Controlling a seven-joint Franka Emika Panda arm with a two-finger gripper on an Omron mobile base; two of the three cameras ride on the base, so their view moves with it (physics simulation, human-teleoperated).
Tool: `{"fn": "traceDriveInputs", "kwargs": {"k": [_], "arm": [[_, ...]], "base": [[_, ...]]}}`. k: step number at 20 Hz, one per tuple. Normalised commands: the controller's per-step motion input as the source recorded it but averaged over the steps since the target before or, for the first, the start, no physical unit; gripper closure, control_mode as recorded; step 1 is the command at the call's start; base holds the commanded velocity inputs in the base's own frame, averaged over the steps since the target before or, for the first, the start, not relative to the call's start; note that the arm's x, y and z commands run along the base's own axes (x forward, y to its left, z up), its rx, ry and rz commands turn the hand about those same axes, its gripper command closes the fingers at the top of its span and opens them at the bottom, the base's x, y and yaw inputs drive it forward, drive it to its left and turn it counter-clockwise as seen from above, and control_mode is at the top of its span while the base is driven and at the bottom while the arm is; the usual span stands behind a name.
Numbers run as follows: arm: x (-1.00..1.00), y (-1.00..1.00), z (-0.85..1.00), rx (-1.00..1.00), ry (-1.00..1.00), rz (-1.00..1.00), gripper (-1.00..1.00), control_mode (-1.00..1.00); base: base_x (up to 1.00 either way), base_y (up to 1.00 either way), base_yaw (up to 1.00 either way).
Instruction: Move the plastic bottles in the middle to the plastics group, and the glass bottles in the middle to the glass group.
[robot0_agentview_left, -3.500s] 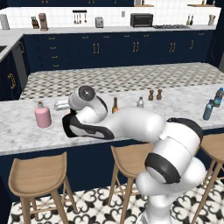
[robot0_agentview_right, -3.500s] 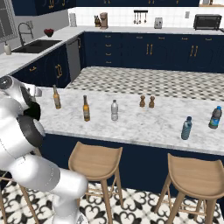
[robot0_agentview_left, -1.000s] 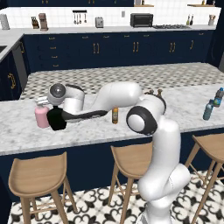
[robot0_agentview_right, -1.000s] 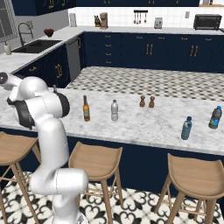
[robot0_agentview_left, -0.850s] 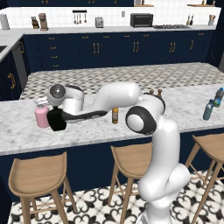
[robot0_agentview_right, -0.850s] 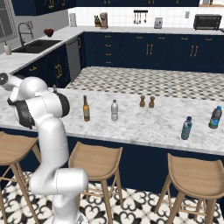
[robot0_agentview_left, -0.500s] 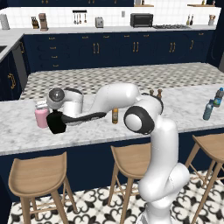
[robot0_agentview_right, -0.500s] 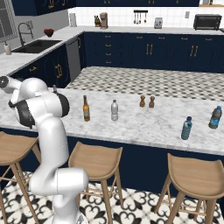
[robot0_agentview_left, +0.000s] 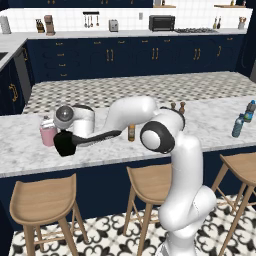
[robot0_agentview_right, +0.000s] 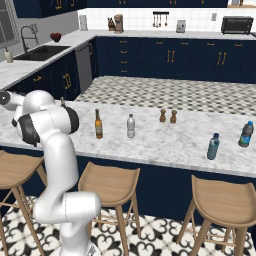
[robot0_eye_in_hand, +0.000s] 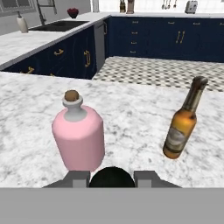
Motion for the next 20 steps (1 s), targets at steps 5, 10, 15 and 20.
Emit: {"fn": "traceDriveInputs", "kwargs": {"k": [5,10,15,20], "arm": [[0.0,0.0,-0.08,0.0,-0.01,0.0,1.0,-1.0],[0.34,0.05,0.09,0.0,0.0,0.0,1.0,-1.0],[0.44,0.13,0.17,0.0,0.0,0.0,1.0,-1.0],[0.06,0.13,0.02,0.0,0.0,0.0,1.0,-1.0]], "base": [[0.0,0.0,0.0],[0.0,0.0,0.0],[0.0,0.0,0.0],[0.0,0.0,0.0]]}}
